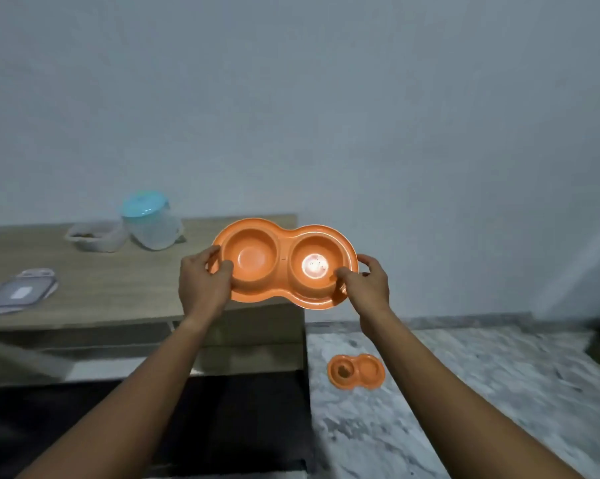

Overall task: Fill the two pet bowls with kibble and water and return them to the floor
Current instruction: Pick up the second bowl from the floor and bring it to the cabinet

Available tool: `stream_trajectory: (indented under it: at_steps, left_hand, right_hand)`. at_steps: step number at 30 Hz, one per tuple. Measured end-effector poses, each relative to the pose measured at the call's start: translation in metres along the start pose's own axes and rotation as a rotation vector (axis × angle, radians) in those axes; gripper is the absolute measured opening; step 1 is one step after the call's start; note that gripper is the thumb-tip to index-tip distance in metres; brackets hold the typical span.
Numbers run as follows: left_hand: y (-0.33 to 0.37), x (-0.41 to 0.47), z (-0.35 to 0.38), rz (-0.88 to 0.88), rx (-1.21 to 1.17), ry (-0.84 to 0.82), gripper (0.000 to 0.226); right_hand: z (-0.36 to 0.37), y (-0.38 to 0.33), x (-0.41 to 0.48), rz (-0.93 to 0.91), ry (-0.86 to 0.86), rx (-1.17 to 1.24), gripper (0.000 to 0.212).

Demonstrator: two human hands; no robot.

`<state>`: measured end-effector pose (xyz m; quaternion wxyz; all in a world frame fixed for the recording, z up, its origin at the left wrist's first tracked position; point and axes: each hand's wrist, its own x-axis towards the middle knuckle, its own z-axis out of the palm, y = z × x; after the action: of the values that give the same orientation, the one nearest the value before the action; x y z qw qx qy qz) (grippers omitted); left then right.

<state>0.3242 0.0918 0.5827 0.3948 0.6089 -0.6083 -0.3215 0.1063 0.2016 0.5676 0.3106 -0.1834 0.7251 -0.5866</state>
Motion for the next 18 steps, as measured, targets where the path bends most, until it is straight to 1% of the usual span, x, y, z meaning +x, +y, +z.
stream_trajectory:
  at_steps: [2, 6, 10, 11, 13, 16, 18]
  left_hand:
    - [-0.018, 0.012, -0.045, -0.031, -0.001, 0.057, 0.055]
    - [-0.057, 0.048, -0.117, -0.111, -0.022, 0.136, 0.045]
    - [-0.105, 0.100, -0.175, -0.152, -0.027, 0.138, 0.048]
    - [-0.125, 0.121, -0.194, -0.171, -0.010, 0.130, 0.048]
    - [-0.158, 0.156, -0.216, -0.194, 0.026, 0.093, 0.047]
    - [-0.215, 0.222, -0.244, -0.234, 0.087, -0.038, 0.048]
    - [-0.247, 0.253, -0.253, -0.266, 0.138, -0.124, 0.049]
  right_hand:
    - [0.044, -0.009, -0.018, -0.022, -0.071, -0.031, 0.056]
    - [0.129, -0.020, -0.042, -0.075, -0.187, -0.082, 0.054]
    - [0.219, -0.020, -0.050, -0.080, -0.253, -0.139, 0.057]
    - [0.255, -0.015, -0.051, -0.078, -0.267, -0.150, 0.057]
    - [0.302, -0.007, -0.051, -0.066, -0.284, -0.174, 0.057]
    - [0.386, 0.015, -0.047, 0.007, -0.231, -0.229, 0.055]
    - [0.426, 0.027, -0.045, 0.068, -0.175, -0.291, 0.054]
